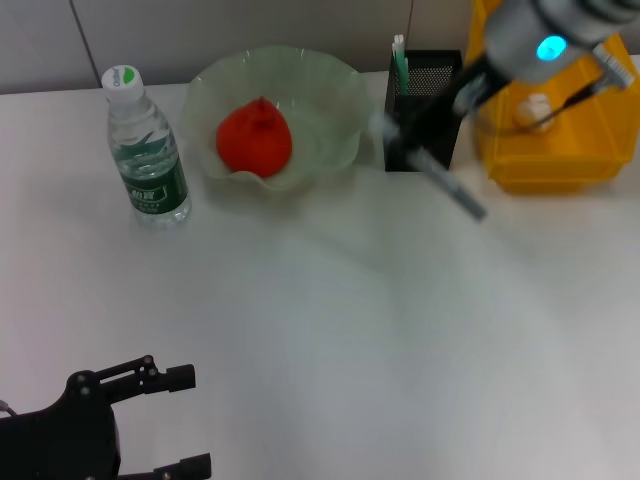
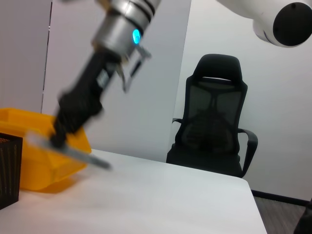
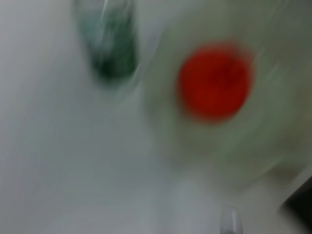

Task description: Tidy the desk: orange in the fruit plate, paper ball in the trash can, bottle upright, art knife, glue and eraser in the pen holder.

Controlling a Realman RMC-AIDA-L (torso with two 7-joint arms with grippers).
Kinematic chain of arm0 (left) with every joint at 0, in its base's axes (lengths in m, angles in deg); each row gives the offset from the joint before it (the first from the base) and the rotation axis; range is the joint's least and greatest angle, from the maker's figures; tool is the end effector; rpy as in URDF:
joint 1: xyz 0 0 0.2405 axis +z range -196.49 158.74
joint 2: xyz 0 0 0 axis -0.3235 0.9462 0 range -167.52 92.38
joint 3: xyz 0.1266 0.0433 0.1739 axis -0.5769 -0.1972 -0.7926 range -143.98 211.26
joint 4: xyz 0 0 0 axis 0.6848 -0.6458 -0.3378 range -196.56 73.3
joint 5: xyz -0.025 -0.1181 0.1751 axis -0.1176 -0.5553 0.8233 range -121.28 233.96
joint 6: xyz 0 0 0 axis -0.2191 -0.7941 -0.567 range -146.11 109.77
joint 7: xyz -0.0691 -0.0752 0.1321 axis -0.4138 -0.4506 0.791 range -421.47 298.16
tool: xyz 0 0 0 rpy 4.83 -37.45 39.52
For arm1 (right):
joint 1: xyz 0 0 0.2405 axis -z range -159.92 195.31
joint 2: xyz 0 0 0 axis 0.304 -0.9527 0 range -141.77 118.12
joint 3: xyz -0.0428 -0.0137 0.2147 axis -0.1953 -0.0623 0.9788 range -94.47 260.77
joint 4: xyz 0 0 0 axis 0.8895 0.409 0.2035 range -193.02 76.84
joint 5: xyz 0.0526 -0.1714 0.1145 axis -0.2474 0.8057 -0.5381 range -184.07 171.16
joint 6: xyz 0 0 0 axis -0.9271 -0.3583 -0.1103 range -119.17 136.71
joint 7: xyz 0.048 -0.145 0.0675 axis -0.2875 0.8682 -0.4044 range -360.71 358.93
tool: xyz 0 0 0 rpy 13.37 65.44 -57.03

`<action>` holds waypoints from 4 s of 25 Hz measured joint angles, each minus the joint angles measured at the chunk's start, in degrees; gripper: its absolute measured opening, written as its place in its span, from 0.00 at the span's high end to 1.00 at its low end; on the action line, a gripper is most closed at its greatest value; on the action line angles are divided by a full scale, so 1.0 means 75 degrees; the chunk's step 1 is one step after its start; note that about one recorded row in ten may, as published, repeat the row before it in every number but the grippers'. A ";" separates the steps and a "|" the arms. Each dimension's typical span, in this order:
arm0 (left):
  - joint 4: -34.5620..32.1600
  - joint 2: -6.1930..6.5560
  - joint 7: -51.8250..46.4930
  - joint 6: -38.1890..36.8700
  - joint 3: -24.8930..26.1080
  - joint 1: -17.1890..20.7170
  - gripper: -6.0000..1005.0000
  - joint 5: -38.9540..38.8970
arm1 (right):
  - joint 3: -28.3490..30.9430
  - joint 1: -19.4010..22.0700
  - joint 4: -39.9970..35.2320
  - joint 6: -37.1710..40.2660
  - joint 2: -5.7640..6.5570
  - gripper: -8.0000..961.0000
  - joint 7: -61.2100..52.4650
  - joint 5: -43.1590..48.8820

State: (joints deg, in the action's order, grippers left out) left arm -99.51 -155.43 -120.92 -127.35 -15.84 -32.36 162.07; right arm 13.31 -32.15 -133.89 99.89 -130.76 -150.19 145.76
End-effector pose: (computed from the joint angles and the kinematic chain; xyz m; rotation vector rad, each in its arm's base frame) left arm -0.2504 0.2108 0.0017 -2.8765 -0.3189 -0.9677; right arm 0.0885 0.3894 0.0266 -2.5442 0.7965 -0.3540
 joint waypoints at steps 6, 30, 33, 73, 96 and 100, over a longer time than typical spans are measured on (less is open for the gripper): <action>0.0000 -0.0011 0.0004 0.0010 0.0000 0.0017 0.20 0.0000 | 0.0796 0.0575 -0.0592 -0.1618 0.0002 0.86 0.1108 -0.0624; 0.0000 -0.0024 -0.0112 0.0011 0.0023 0.0030 0.20 -0.0063 | 0.0762 0.1370 0.1726 -0.5609 -0.0026 0.86 0.4378 -0.2729; 0.0000 -0.0024 -0.0113 0.0016 0.0023 0.0029 0.20 -0.0071 | 0.0764 0.1417 0.1855 -0.5788 -0.0026 0.86 0.4547 -0.2802; 0.0381 0.0148 -0.1278 -0.0009 0.0396 -0.0651 0.20 -0.0106 | 0.2315 0.4119 0.0138 0.0059 -0.0013 0.30 0.6467 -0.5580; 0.0785 0.0691 -0.2118 -0.0225 0.0328 -0.1208 0.20 0.0691 | 0.2899 0.4635 0.2190 0.1411 -0.0023 0.30 0.8896 -0.5257; 0.0776 0.0752 -0.2209 -0.0234 0.0330 -0.1292 0.20 0.0713 | 0.2921 0.4608 0.2280 0.1269 -0.0023 0.30 0.8923 -0.5254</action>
State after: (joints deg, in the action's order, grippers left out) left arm -93.69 -149.78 -137.49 -129.10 -13.36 -42.05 167.42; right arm 35.22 2.41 -116.80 109.41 -130.93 -83.26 106.35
